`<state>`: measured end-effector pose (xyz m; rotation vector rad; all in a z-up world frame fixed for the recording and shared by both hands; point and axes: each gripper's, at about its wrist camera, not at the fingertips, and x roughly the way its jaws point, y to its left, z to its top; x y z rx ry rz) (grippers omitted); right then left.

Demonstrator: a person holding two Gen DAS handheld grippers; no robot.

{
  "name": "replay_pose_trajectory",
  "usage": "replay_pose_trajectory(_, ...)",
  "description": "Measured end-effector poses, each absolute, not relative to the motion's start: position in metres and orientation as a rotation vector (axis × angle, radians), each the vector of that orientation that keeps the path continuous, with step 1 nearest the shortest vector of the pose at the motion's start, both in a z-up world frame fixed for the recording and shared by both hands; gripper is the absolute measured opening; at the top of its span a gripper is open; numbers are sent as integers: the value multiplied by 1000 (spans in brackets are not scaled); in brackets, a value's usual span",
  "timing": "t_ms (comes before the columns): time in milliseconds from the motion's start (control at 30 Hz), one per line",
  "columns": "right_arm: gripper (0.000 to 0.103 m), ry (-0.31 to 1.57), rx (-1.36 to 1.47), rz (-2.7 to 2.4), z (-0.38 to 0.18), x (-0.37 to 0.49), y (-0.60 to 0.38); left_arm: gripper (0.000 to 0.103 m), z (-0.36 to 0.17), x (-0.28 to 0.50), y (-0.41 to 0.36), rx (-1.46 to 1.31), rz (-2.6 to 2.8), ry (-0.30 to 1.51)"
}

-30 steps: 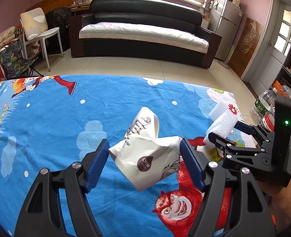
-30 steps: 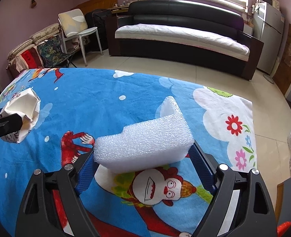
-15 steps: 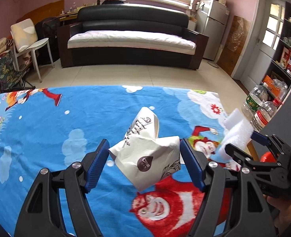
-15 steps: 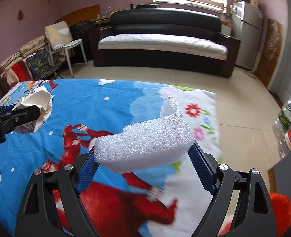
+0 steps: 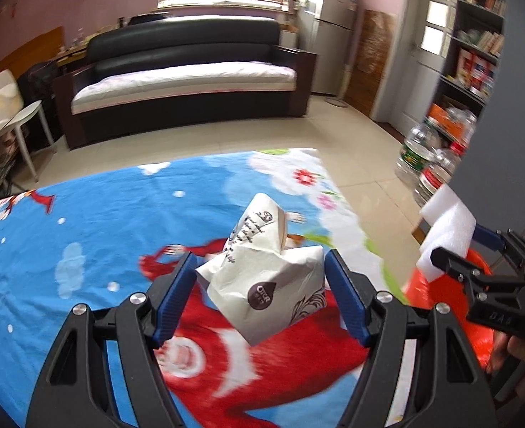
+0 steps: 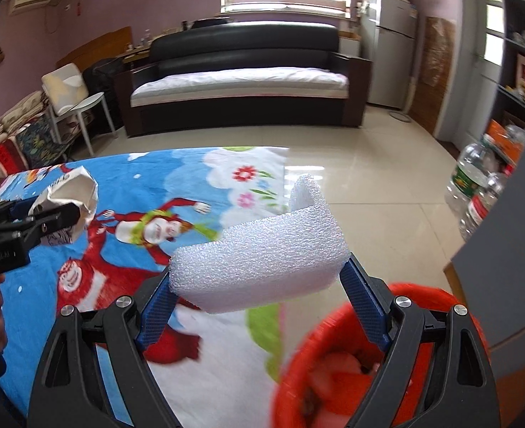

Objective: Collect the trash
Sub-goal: 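Carry the paper bag and foam piece over the red bin and open both tools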

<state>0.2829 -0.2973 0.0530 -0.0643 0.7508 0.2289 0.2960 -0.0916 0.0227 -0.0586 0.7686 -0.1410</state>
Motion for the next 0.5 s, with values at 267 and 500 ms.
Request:
replay_pose_trajectory(267, 82, 741, -41, 119, 59, 248, -359, 71, 26, 273, -167, -1, -288, 782)
replay_pose_trajectory(500, 82, 738, 7, 39, 57, 221, -414, 71, 36, 268, -215, -11, -357, 792)
